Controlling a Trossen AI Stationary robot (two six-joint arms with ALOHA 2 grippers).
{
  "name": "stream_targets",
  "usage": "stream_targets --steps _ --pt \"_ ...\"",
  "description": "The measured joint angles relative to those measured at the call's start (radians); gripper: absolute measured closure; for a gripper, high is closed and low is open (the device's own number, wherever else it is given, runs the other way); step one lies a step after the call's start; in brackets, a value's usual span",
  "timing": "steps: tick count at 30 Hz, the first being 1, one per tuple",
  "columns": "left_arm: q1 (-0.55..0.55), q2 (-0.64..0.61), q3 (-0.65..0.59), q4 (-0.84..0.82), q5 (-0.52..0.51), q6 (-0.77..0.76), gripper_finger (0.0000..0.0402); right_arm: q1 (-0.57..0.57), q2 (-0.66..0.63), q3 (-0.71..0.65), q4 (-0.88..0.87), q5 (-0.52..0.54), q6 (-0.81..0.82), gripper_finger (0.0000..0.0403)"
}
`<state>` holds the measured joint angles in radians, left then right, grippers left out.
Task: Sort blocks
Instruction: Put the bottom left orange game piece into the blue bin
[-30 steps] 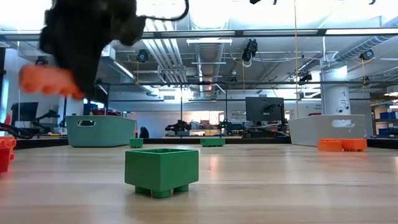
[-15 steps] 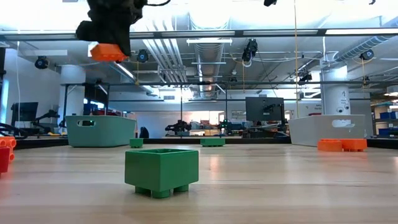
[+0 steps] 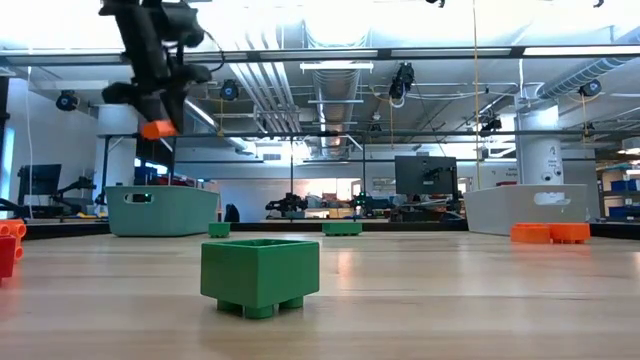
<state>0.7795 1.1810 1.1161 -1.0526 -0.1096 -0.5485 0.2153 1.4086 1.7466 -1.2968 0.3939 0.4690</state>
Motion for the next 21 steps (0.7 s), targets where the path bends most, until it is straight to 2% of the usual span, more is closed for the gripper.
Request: stream_targets --steps 7,15,21 --pt "0.053 0.01 -0.071 0.11 0.069 0.015 0.0288 0.0 0.0 0.0 0.0 0.002 0.007 0.0264" --pt "0.057 0.053 -0.08 0.144 0.068 0.026 0.0288 0.0 0.0 0.0 0.0 0.003 0.011 0.026" --pt "0.1 0.12 -0.108 0.175 0.062 0.032 0.0288 0.0 0.0 0.0 0.001 0.004 0.011 0.027"
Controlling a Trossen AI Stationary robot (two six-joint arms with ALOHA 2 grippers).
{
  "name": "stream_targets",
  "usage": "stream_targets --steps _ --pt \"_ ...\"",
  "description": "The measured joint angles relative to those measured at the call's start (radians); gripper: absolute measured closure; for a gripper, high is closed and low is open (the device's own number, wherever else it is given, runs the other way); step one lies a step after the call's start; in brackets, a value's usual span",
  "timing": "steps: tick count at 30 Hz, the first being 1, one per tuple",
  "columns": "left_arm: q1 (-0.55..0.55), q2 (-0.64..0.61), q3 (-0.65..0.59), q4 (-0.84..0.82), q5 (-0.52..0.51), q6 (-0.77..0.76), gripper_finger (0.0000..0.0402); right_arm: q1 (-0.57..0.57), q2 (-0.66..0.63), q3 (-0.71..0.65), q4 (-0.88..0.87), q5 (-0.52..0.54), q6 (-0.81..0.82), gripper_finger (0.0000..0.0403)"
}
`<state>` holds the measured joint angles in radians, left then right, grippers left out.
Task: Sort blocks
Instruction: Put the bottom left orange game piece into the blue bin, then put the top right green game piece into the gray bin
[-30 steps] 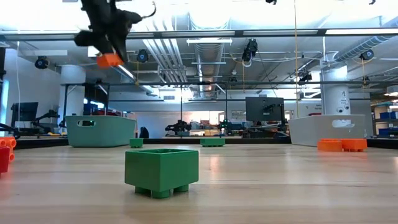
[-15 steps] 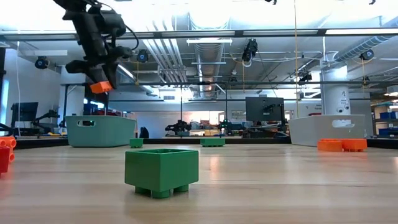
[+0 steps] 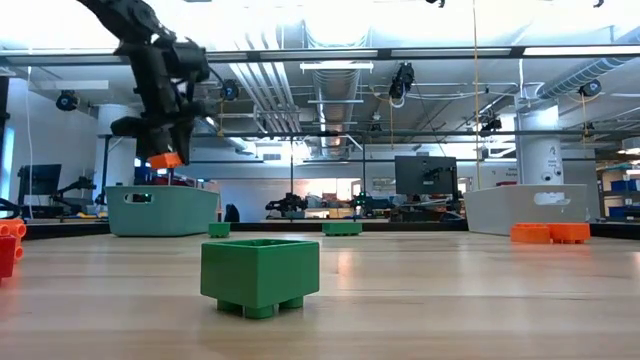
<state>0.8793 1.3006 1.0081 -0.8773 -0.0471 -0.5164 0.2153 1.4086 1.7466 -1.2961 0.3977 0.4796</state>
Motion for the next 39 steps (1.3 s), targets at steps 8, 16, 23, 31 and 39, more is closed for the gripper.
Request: stream_targets --steps 8,16,23,31,39 --pt "0.003 0.074 -0.008 0.061 -0.059 -0.005 0.0288 0.0 0.0 0.0 0.0 0.0 0.01 0.0268" --pt "0.005 0.151 -0.009 0.085 -0.082 -0.006 0.0277 0.0 0.0 0.0 0.0 0.0 0.02 0.0256" --pt "0.004 0.174 -0.01 0.086 -0.082 -0.007 0.0223 0.0 0.001 0.0 -0.001 0.0 0.026 0.0247" --pt "-0.004 0.112 -0.01 0.092 -0.078 0.017 0.0216 -0.003 0.001 0.0 -0.002 0.024 0.049 0.0244" --pt "-0.191 -0.077 -0.01 0.092 -0.042 -0.071 0.0215 -0.063 0.001 0.0 -0.008 0.024 0.072 0.0254"
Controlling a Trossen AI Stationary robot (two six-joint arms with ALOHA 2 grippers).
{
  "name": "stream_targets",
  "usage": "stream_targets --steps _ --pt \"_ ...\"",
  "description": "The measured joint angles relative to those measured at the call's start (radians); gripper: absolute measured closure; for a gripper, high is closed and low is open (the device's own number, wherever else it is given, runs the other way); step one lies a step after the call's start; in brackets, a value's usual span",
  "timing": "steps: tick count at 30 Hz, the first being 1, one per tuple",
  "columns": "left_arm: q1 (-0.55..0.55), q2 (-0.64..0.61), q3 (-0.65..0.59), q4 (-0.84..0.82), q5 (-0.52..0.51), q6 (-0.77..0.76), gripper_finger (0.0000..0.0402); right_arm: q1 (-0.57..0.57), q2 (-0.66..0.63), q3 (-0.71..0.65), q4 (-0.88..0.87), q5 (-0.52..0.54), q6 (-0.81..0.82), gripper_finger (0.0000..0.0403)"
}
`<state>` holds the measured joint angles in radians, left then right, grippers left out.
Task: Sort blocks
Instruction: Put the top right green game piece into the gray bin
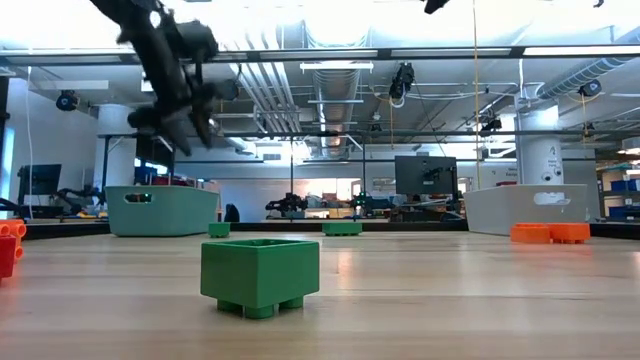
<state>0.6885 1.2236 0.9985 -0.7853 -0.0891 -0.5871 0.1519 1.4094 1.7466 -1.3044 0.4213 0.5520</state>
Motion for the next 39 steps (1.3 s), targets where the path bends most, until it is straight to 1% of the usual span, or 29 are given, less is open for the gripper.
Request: stream_targets --steps 7,9,12,14,18,23,27,29,32,36,39 --pt "-0.238 -0.136 0.0 0.0 -0.076 -0.109 0.0214 -0.07 0.0 0.0 0.0 -0.01 0.001 0.0245" --pt "-0.296 -0.164 0.0 0.0 -0.084 -0.141 0.0214 -0.088 0.0 0.0 0.0 -0.013 0.001 0.0242" --pt "-0.376 -0.195 0.0 0.0 -0.085 -0.156 0.0214 -0.12 0.004 0.0 0.001 -0.046 -0.019 0.0241" --pt "-0.422 -0.215 0.0 0.0 -0.085 -0.19 0.0214 -0.143 0.009 0.0 0.004 -0.089 -0.071 0.0243" --pt "-0.498 -0.25 0.013 -0.002 -0.086 -0.253 0.0214 -0.21 0.029 0.0 0.058 -0.231 -0.267 0.0246" --pt "-0.551 -0.279 0.078 0.0 -0.087 -0.269 0.0214 -0.335 0.088 0.0 0.161 -0.408 -0.49 0.0242" --pt "-0.571 -0.292 0.163 -0.006 -0.107 -0.267 0.0214 -0.439 0.163 0.001 0.207 -0.506 -0.628 0.0236" --pt "-0.579 -0.297 0.216 -0.046 -0.138 -0.265 0.0214 -0.484 0.211 0.001 0.218 -0.531 -0.661 0.0235" --pt "-0.593 -0.298 0.308 -0.133 -0.196 -0.265 0.0214 -0.542 0.29 0.001 0.221 -0.537 -0.699 0.0237" --pt "-0.615 -0.295 0.42 -0.234 -0.246 -0.259 0.0214 -0.594 0.387 0.001 0.254 -0.542 -0.752 0.0244" --pt "-0.63 -0.295 0.476 -0.285 -0.269 -0.249 0.0214 -0.619 0.451 0.001 0.311 -0.574 -0.798 0.0249"
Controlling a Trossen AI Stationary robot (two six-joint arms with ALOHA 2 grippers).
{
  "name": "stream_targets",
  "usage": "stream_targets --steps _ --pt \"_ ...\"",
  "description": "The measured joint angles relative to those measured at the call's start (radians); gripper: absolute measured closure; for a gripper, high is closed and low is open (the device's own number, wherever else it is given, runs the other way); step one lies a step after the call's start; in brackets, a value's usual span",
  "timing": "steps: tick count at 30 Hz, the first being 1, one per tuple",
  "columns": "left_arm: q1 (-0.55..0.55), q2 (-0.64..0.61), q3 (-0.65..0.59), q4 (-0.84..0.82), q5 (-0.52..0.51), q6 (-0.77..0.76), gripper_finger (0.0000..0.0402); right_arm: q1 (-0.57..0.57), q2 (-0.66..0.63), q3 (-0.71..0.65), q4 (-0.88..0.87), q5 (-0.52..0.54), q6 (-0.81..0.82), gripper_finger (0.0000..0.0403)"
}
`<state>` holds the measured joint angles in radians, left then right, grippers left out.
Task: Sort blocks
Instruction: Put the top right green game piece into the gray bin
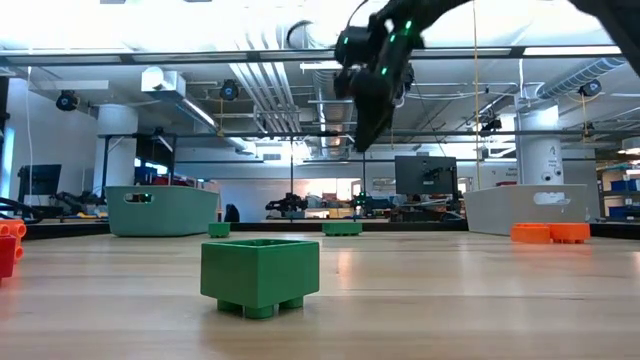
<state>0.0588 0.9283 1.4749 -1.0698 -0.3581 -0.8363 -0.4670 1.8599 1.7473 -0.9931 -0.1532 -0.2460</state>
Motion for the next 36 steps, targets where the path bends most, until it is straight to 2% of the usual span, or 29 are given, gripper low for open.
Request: stream_targets --steps 4,12,18,31,36 --pt "-0.015 -0.001 0.043 -0.024 -0.001 0.009 0.0214 -0.019 0.066 0.0 0.063 -0.059 -0.088 0.0247" --pt "-0.024 -0.012 0.055 -0.057 -0.001 0.038 0.0214 -0.024 0.174 0.0 0.112 -0.064 -0.273 0.0216" --pt "-0.024 -0.014 0.055 -0.072 -0.001 0.038 0.0214 -0.025 0.218 0.0 0.179 -0.054 -0.349 0.0195" --pt "-0.024 -0.013 0.054 -0.096 -0.001 0.038 0.0214 -0.033 0.28 0.0 0.218 0.004 -0.366 0.019" --pt "-0.024 -0.012 0.054 -0.097 -0.002 0.038 0.0214 -0.035 0.289 0.0 0.219 0.043 -0.343 0.0169"
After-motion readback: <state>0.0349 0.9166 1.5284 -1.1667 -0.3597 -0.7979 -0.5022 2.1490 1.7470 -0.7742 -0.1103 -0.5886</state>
